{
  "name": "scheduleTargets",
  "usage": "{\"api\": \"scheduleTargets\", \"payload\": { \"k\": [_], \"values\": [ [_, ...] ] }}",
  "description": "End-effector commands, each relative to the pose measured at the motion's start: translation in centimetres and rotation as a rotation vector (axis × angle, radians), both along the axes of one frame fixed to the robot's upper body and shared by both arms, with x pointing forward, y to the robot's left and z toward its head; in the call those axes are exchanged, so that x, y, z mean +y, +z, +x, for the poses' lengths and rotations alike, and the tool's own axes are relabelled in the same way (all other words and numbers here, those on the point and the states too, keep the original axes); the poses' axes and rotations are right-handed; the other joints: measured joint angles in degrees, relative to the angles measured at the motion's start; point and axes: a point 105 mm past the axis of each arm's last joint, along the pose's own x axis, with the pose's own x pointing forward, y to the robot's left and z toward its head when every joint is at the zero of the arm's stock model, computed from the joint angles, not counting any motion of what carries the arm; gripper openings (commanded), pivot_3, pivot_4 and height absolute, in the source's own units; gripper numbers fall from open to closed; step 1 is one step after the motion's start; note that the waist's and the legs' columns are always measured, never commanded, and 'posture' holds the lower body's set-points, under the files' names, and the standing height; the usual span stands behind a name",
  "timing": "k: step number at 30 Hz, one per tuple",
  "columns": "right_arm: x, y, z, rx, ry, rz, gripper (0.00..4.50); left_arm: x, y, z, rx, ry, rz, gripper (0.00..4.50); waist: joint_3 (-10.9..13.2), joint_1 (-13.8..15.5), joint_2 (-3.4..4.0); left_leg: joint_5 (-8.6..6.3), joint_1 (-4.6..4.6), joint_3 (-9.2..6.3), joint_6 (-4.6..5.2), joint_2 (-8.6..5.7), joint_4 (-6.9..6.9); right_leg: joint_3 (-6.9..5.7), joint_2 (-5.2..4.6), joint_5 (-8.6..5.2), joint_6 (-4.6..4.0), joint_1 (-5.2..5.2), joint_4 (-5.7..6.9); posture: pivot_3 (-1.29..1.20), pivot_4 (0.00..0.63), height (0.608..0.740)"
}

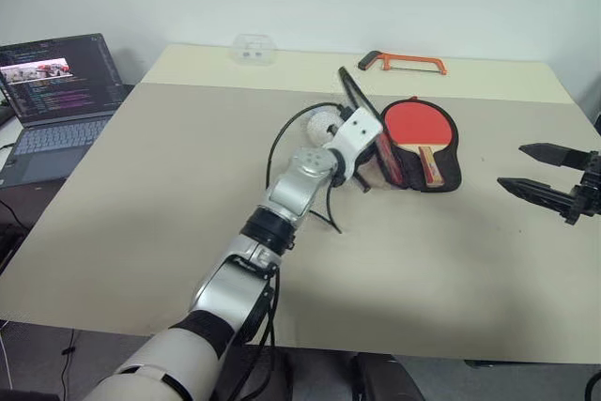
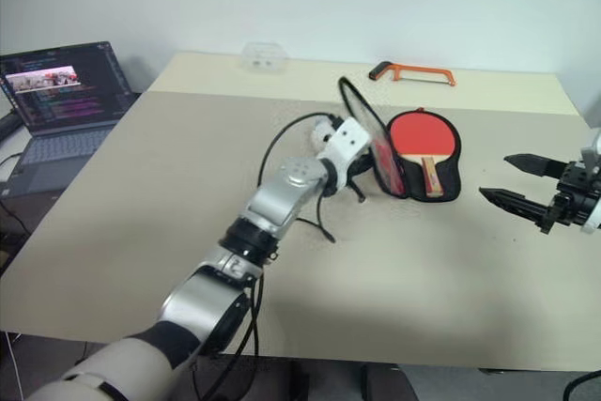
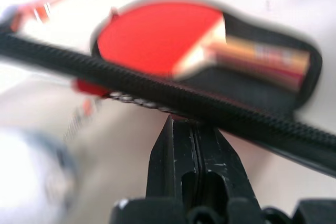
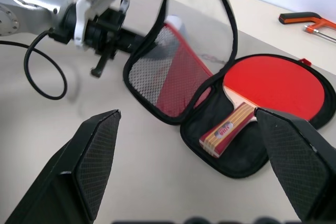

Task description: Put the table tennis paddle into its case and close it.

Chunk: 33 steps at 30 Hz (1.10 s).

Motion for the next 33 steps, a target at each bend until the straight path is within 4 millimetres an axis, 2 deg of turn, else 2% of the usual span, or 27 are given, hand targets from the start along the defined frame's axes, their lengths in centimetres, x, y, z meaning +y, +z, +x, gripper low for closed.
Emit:
{"api": "scheduleTargets", "payload": {
  "k": [1,3,5,8,16,20,24,26,30,33],
  "values": [
    [0.1,1.7,-0.6,-0.068,-0.001,-0.018,4.5,-1.9,3.7,0.2,-0.122,-0.001,-0.09,0.01,0.0,0.0,0.0,-0.01,0.0,0.0,0.01,-0.01,0.0,0.0,0.0,0.0,0.0,0.0,0.0,0.0,0.15,0.74],
    [0.0,2.1,-0.7,-0.081,-0.008,-0.018,4.5,-4.2,2.9,-0.2,-0.074,-0.024,-0.138,0.01,0.0,0.07,0.0,-0.01,-0.01,0.0,0.01,-0.03,0.0,0.0,-0.01,0.0,0.01,0.01,-0.02,0.0,0.15,0.74],
    [0.1,2.4,-0.8,-0.089,-0.012,-0.018,4.5,-5.9,1.0,-0.8,-0.057,-0.048,-0.084,0.01,0.0,0.15,0.0,-0.02,0.0,0.03,0.03,-0.06,0.0,-0.06,-0.02,-0.01,0.01,0.11,-0.11,0.0,0.15,0.74],
    [0.2,2.4,-1.0,-0.092,-0.017,-0.019,4.5,-7.4,-1.3,-1.3,-0.059,-0.045,-0.029,0.01,-0.01,-0.3,0.01,-0.02,0.12,0.02,0.03,-0.06,-0.09,-0.04,0.02,-0.01,0.02,0.21,-0.21,0.0,0.15,0.74],
    [1.3,1.9,-1.4,-0.075,-0.004,0.002,4.5,-7.9,-2.1,-1.1,-0.07,0.006,-0.023,0.01,0.0,0.07,0.01,0.05,0.06,-0.03,-0.1,-0.13,-0.1,-0.06,0.01,-0.01,0.02,0.19,-0.2,0.0,0.15,0.74],
    [2.0,1.6,-1.1,-0.06,0.005,0.021,4.5,-7.9,-0.6,-1.0,-0.082,-0.014,-0.096,0.01,0.0,0.08,0.01,0.08,0.07,-0.01,-0.16,-0.12,-0.11,-0.08,0.01,-0.01,0.02,0.19,-0.22,0.0,0.15,0.74],
    [1.7,0.7,0.4,-0.004,-0.08,0.069,4.5,-5.6,4.2,-0.2,-0.092,-0.108,-0.302,0.01,0.0,-0.04,0.01,0.1,0.08,0.02,-0.19,-0.11,-0.11,-0.08,0.02,-0.01,0.02,0.18,-0.18,0.0,0.15,0.74],
    [0.7,-0.4,2.4,0.032,-0.223,0.118,4.5,-3.5,6.0,-0.6,-0.073,-0.221,-0.346,0.37,-0.01,-0.23,0.02,0.11,0.1,0.05,-0.2,-0.1,-0.13,-0.07,0.02,-0.01,0.02,0.18,-0.17,0.0,0.15,0.74],
    [0.9,-1.7,4.3,0.095,-0.326,0.235,4.5,0.9,7.2,-2.6,-0.065,-0.352,-0.293,1.58,-0.19,-0.87,0.35,0.14,0.22,0.09,-0.28,0.05,-0.15,0.03,0.1,-0.02,-0.01,0.15,-0.03,0.0,0.15,0.74],
    [0.9,-1.7,6.4,0.147,-0.437,0.418,4.5,5.8,6.4,-4.6,-0.002,-0.39,-0.225,2.64,-0.26,-1.84,0.5,0.19,0.33,0.03,-0.36,0.12,-0.19,0.09,0.13,-0.05,-0.06,0.15,0.09,0.0,0.15,0.74]
  ]
}}
